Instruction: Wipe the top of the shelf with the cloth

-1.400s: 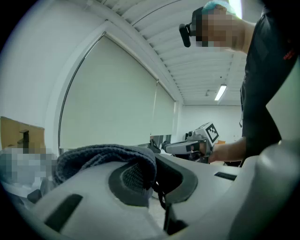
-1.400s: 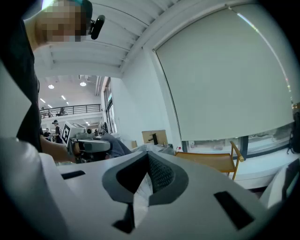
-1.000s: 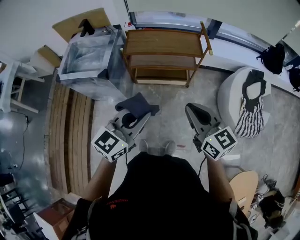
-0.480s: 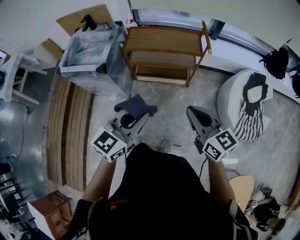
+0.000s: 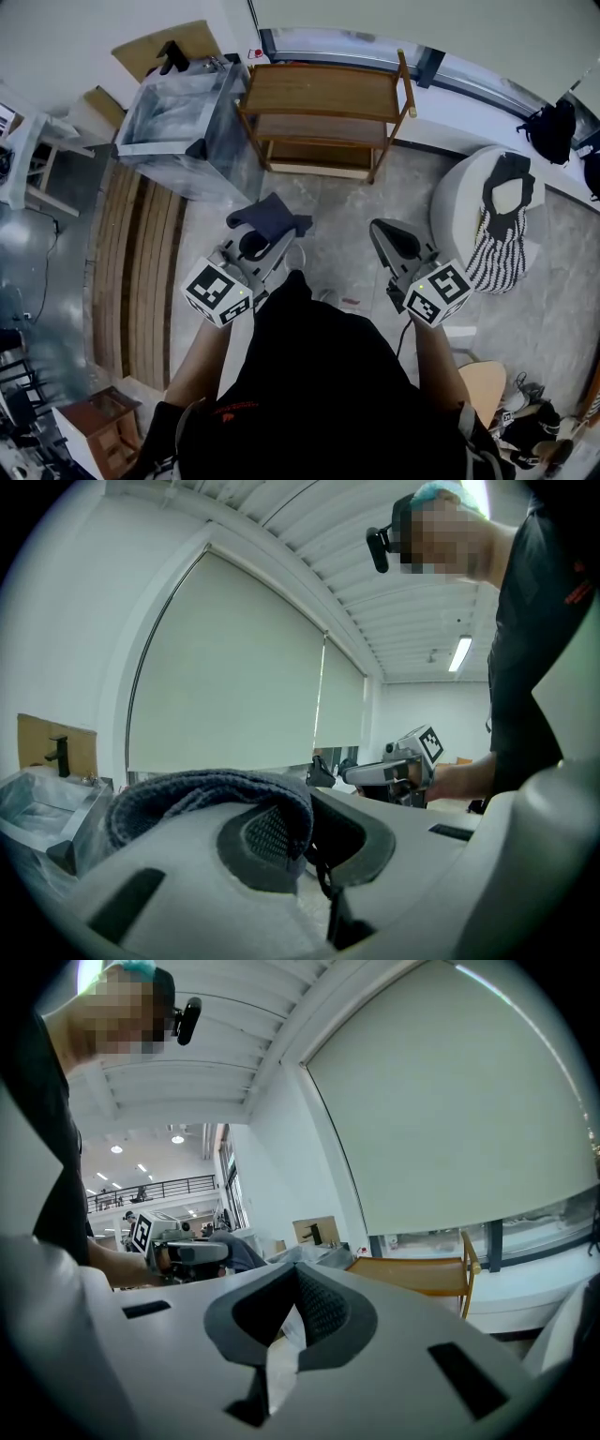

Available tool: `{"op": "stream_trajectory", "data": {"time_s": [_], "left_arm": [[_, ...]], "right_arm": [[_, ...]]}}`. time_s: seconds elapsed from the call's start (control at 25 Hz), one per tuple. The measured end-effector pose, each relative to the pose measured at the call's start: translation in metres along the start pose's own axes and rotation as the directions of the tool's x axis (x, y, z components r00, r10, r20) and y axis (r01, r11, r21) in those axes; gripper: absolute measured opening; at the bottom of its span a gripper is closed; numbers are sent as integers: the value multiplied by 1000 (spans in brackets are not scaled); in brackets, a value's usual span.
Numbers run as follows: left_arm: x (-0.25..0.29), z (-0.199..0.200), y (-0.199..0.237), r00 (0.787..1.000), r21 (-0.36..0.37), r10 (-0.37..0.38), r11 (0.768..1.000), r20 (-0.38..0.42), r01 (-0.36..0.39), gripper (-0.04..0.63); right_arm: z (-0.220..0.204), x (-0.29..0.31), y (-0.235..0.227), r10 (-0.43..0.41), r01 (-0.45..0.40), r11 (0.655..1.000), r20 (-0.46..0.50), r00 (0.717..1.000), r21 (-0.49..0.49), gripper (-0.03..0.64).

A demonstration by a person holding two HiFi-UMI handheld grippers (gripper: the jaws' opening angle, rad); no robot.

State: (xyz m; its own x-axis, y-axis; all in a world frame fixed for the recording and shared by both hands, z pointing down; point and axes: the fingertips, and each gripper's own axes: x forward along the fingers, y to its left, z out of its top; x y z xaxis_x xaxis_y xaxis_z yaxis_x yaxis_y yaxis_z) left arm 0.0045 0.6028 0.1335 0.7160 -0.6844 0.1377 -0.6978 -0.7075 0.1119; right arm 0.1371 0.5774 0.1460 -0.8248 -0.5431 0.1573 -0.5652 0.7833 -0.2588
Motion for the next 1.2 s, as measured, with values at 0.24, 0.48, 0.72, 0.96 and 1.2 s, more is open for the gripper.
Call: {"op": "stream_trajectory", "data": {"time_s": [0.24,0.48,0.72,0.96,1.2], "left_arm": [[19,0,19,1000,-3,8,1000,13,-8,35],[39,-4,49,1000,-10,2,1000,13,-1,35],[61,-10,102,1000,-32,-5,999,6,5,35],[83,-16,186,1000,-62,-10,998,-23,8,35],[108,-18,283,998,-101,-17,995,-54,12,35]], "right_arm": [[2,12,-21,7,-7,1000,-7,1000,-10,3],[6,39,-46,14,-15,1000,-22,1000,-9,3],[5,84,-77,9,-9,1000,-54,999,-1,3],[11,166,-111,12,-9,999,-86,996,34,3],[25,251,-150,11,-4,999,-134,991,48,3]]}}
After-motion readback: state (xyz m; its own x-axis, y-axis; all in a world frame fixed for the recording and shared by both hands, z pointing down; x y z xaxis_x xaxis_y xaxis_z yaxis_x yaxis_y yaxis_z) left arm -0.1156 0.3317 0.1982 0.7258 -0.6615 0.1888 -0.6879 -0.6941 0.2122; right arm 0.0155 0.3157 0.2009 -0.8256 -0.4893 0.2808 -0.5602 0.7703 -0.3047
